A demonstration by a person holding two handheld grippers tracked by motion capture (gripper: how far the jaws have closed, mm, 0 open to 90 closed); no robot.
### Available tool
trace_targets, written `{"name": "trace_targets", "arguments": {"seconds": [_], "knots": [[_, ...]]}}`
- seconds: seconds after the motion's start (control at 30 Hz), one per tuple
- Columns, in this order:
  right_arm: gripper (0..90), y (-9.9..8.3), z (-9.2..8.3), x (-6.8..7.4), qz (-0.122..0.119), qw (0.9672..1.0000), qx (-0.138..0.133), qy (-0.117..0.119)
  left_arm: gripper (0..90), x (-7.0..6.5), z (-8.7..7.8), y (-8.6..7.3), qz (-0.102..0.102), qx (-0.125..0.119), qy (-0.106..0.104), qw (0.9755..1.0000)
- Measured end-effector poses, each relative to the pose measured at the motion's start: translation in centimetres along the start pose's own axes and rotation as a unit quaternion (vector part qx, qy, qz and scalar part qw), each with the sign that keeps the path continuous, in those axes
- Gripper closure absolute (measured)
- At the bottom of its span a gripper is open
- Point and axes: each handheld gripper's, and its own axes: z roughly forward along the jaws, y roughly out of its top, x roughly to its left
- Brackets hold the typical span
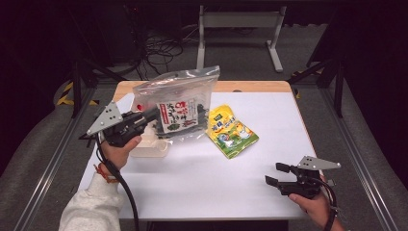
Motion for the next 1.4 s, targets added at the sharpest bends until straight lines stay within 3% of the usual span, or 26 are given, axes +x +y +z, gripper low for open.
{"name": "trace_targets", "arguments": {"seconds": [0.1, 0.17, 0.2, 0.43, 0.7, 0.83, 0.93, 1.0, 1.2, 1.23, 1.4], "knots": [[27.4, 0.0, 0.1, 0.0, 0.003, 1.0000, 0.001, -0.001, 83.7, 1.2, -0.8, 0.0, -0.003, -0.004, 0.023, 0.9997], [27.4, -0.1, 0.1, 0.0, 0.005, 1.0000, 0.002, -0.001, 83.6, 1.5, -1.0, -0.1, -0.003, -0.004, 0.027, 0.9996], [27.4, -0.1, 0.1, 0.0, 0.005, 1.0000, 0.003, -0.001, 83.6, 2.3, -1.7, -0.2, -0.003, -0.009, 0.042, 0.9991], [27.2, -0.3, 0.2, -0.1, 0.010, 0.9999, 0.006, -0.002, 83.5, 4.0, -3.0, -0.6, -0.004, -0.010, 0.076, 0.9971], [26.8, -0.4, 0.5, 0.1, 0.009, 0.9999, 0.013, 0.001, 83.2, 5.3, -3.5, -1.8, 0.001, 0.021, 0.114, 0.9933], [26.6, -0.4, 0.6, 0.2, 0.006, 0.9998, 0.016, 0.002, 82.9, 5.8, -3.6, -2.5, -0.012, 0.024, 0.118, 0.9927], [26.5, -0.5, 0.6, 0.2, 0.007, 0.9998, 0.018, 0.003, 82.9, 5.8, -3.5, -2.5, -0.008, 0.027, 0.122, 0.9922], [26.3, -0.5, 0.7, 0.2, 0.007, 0.9998, 0.020, 0.003, 82.6, 5.7, -3.0, -2.8, 0.000, 0.046, 0.117, 0.9920], [25.7, -0.6, 0.9, 0.3, 0.006, 0.9996, 0.028, 0.008, 82.2, 5.9, -2.7, -3.6, -0.009, 0.058, 0.111, 0.9920], [25.6, -0.6, 0.9, 0.3, 0.006, 0.9995, 0.029, 0.008, 82.3, 5.9, -2.5, -3.9, -0.006, 0.064, 0.117, 0.9910], [25.1, -0.6, 1.1, 0.4, 0.007, 0.9994, 0.033, 0.010, 82.3, 6.0, -2.5, -4.1, -0.009, 0.064, 0.112, 0.9916]]}}
